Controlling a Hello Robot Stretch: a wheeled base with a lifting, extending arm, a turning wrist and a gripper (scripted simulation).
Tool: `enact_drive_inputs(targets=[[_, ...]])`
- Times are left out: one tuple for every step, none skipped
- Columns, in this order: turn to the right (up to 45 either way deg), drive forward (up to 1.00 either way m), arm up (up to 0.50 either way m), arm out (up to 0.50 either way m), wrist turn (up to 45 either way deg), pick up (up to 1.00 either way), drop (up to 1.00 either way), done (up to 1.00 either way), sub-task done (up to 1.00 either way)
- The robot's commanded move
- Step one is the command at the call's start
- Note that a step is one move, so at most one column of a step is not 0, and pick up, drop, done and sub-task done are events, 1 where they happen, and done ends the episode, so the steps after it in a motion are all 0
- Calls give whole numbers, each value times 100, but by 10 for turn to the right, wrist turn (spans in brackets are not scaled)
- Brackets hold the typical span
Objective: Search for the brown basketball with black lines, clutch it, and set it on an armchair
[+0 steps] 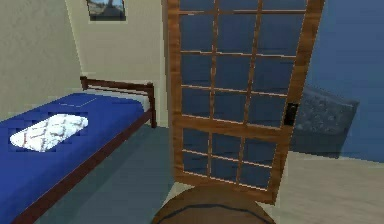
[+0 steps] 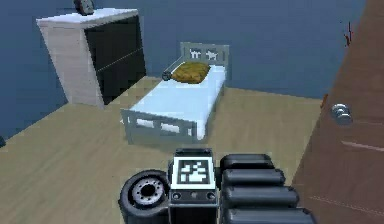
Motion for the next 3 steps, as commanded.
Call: enact_drive_inputs(targets=[[90,0,0,0,0,0,0,0,0],[0,5,0,0,0,0,0,0,0],[-450,0,0,0,0,0,0,0,0]])
